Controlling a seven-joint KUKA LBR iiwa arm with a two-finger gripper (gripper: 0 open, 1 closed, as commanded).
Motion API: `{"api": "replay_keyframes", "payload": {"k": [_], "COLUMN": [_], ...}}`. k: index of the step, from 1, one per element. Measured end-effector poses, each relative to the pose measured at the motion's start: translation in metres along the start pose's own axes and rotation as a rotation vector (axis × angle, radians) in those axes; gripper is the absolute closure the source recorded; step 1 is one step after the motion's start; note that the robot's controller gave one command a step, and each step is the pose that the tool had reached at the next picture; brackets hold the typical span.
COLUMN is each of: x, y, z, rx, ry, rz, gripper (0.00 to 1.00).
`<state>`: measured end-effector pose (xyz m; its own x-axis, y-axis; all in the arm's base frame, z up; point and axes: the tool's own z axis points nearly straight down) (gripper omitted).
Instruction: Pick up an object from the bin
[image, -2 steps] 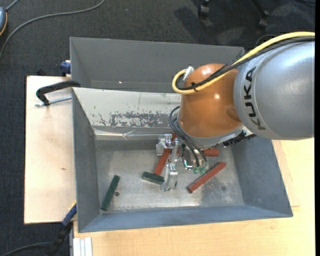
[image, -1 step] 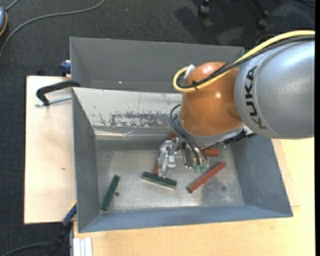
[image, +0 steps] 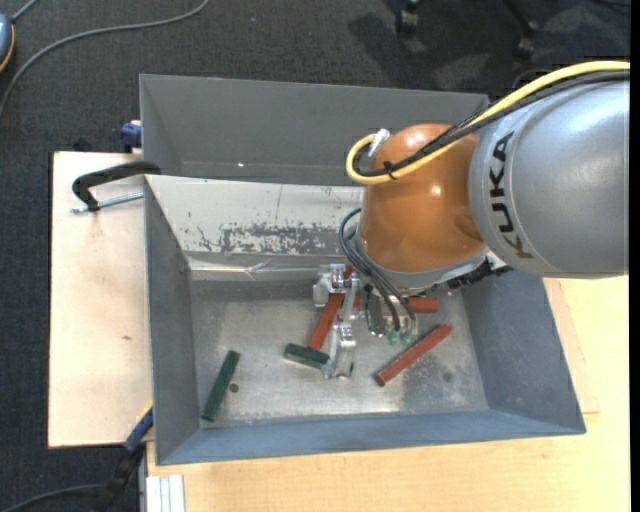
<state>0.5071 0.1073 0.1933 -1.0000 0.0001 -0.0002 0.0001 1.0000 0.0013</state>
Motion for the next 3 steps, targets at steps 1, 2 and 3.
{"api": "replay_keyframes", "payload": {"k": [1, 2, 3], "x": [0.004, 0.002, -0.021], "y": [-0.013, -0.012, 0.015], "z": [0.126, 0.122, -0.006], "rx": [0.001, -0.001, -0.003], "ry": [0.003, -0.002, -0.015], "rz": [-0.048, -0.048, -0.082], "gripper": [0.0, 1.0, 1.0]}}
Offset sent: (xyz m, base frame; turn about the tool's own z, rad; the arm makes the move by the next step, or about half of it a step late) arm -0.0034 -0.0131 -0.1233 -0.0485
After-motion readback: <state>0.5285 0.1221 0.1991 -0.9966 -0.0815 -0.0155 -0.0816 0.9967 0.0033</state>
